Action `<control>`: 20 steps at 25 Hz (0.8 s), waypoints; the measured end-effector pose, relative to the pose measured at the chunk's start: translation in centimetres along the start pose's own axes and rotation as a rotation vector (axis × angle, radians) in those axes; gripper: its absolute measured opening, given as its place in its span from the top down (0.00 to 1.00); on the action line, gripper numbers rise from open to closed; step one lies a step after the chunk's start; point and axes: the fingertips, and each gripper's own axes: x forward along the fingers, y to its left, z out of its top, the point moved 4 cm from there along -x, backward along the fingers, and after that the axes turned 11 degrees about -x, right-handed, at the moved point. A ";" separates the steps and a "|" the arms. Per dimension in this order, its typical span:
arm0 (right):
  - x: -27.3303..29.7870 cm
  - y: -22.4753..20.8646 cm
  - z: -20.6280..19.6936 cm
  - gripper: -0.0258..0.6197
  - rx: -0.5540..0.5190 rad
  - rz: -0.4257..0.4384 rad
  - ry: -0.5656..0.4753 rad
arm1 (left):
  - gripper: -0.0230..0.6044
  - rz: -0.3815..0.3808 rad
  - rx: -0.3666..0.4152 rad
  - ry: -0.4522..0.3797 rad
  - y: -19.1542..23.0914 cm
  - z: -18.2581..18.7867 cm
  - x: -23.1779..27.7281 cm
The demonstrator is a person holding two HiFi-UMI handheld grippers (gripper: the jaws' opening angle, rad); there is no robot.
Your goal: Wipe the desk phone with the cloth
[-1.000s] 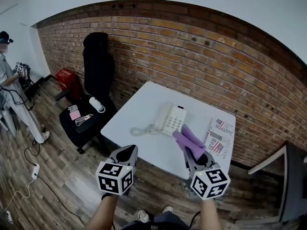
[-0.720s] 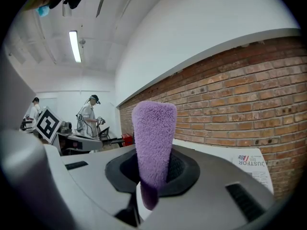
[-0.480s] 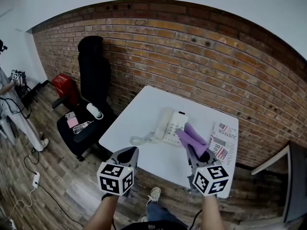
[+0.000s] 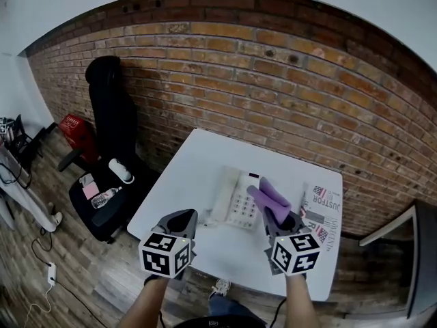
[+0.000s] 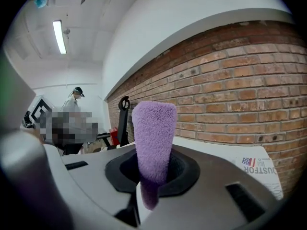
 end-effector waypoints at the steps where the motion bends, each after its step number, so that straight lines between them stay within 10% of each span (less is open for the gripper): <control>1: 1.1 -0.7 0.0 0.89 0.000 -0.003 0.010 | 0.96 -0.004 -0.002 0.007 0.3 0.5 1.1; 20: 17.0 -9.7 -2.0 0.89 -0.277 -0.033 0.251 | 0.96 -0.031 0.000 0.119 3.5 3.3 13.3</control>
